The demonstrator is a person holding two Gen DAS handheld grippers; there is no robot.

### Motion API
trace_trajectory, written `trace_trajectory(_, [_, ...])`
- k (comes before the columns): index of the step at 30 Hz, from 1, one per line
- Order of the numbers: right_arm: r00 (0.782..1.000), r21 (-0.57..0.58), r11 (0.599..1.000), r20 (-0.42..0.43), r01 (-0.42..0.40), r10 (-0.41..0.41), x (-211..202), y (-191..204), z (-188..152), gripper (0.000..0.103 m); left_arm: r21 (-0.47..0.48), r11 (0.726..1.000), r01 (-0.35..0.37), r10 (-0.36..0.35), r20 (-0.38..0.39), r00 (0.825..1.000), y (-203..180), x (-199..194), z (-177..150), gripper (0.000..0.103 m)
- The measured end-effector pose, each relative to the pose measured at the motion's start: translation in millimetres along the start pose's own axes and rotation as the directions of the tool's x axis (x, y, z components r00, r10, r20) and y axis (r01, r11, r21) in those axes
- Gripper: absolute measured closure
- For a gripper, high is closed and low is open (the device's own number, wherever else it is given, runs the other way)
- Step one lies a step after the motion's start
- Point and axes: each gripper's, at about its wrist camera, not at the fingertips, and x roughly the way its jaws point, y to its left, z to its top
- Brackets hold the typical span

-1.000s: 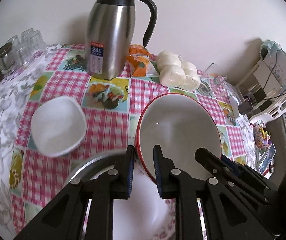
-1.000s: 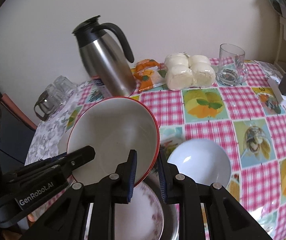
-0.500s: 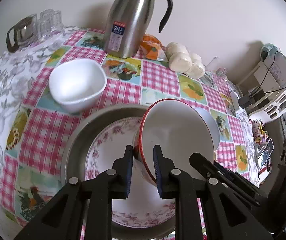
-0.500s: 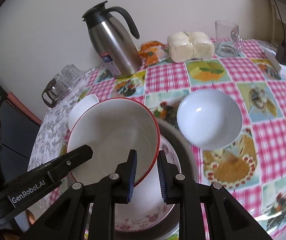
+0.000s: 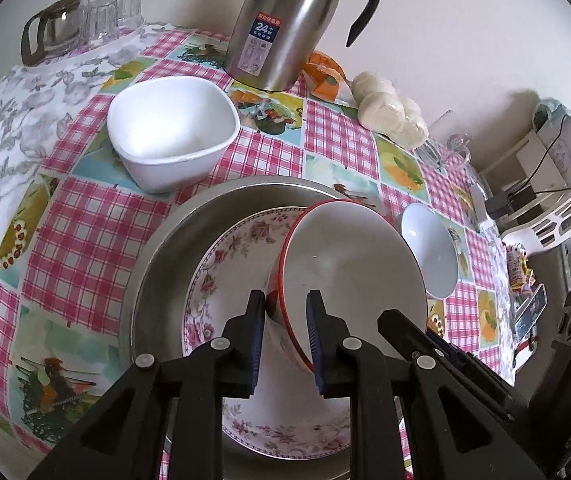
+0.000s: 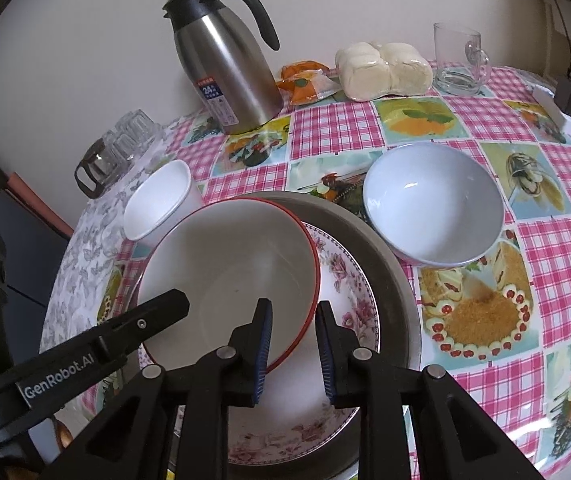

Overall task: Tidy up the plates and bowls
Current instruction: 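Lower the red-patterned bowl with both grippers onto the floral plate, then open both grippers and release the red-patterned bowl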

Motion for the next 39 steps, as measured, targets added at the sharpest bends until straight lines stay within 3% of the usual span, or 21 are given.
trace_trajectory(6, [1.000,-0.015,1.000,0.000,-0.024,0.024,-1,7,-2,0.079,-0.017,0.999,-0.032,0.032,0.007,0.999,6,-4,-1,0.083])
trace_trajectory(12, [0.999,-0.015,0.999,0.003,-0.034,0.034,0,7,-1,0.078,-0.016,1.000,-0.013,0.013,-0.007,1.000,7,-1,0,0.083])
trace_trajectory(29, [0.999,-0.055,0.998,0.010,0.040,-0.039,-6,10,1,0.077,0.016,0.999,-0.027,0.027,0.018,0.999,8,-14,1,0.077])
trace_trajectory(31, [0.999,-0.063,0.997,0.014,0.051,-0.050,-9,11,1,0.077,0.023,0.999,-0.032,0.031,0.032,0.999,7,-19,2,0.074])
trace_trajectory(36, [0.997,-0.075,0.995,0.043,0.069,-0.066,-21,14,2,0.076,0.038,0.998,-0.057,0.054,0.069,0.996,3,-32,1,0.051])
trace_trajectory(39, [0.994,-0.079,0.992,0.059,0.095,-0.091,-26,14,3,0.069,0.034,0.996,-0.081,0.078,0.085,0.993,4,-37,2,0.044])
